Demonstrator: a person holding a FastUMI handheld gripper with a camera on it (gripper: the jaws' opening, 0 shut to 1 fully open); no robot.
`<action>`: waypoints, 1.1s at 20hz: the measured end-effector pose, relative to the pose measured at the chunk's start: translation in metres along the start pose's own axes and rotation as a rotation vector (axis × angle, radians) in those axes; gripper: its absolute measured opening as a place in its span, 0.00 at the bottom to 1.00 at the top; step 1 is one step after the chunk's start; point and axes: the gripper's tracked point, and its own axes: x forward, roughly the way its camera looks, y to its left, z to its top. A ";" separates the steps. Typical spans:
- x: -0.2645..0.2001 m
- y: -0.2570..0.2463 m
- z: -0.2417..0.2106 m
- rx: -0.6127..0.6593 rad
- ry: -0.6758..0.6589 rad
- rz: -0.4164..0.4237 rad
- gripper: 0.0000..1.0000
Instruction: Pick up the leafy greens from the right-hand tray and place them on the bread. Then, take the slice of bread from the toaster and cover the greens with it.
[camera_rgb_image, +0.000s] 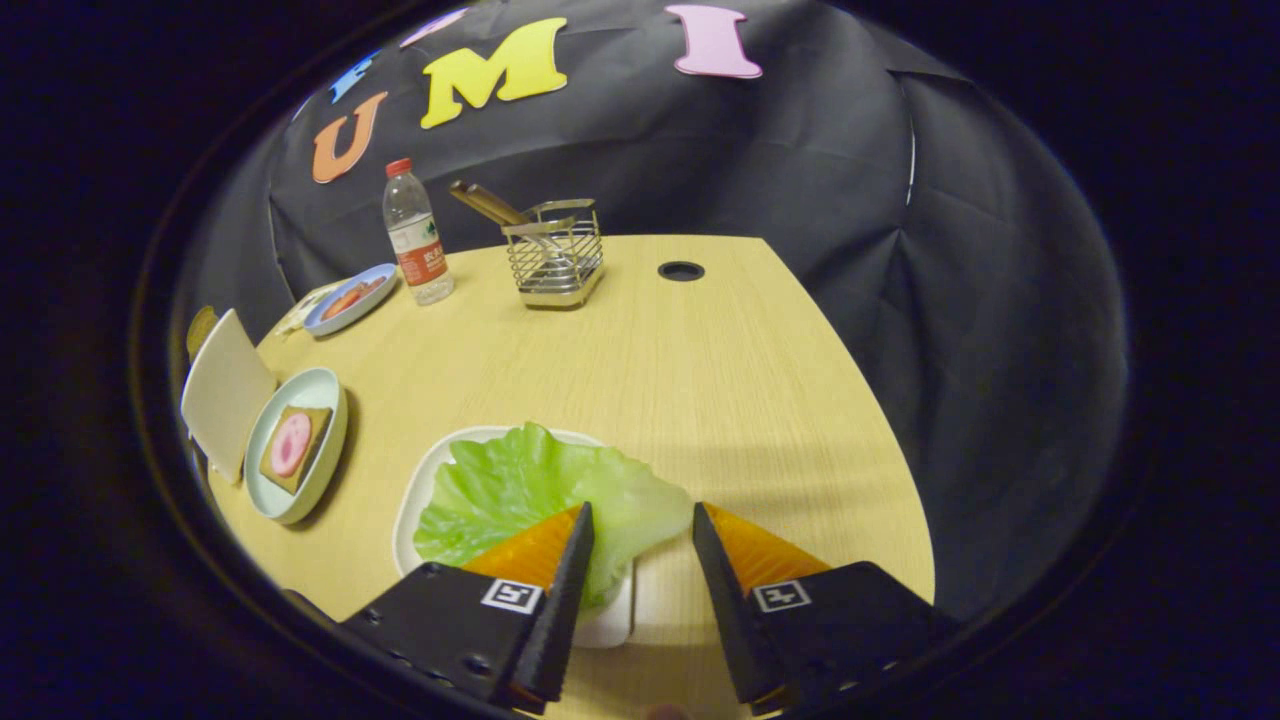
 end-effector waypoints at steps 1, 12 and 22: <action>0.000 0.002 0.000 -0.003 0.001 -0.006 0.55; -0.018 0.002 0.007 0.077 -0.022 -0.019 0.00; -0.095 0.030 0.063 0.160 -0.137 0.043 0.00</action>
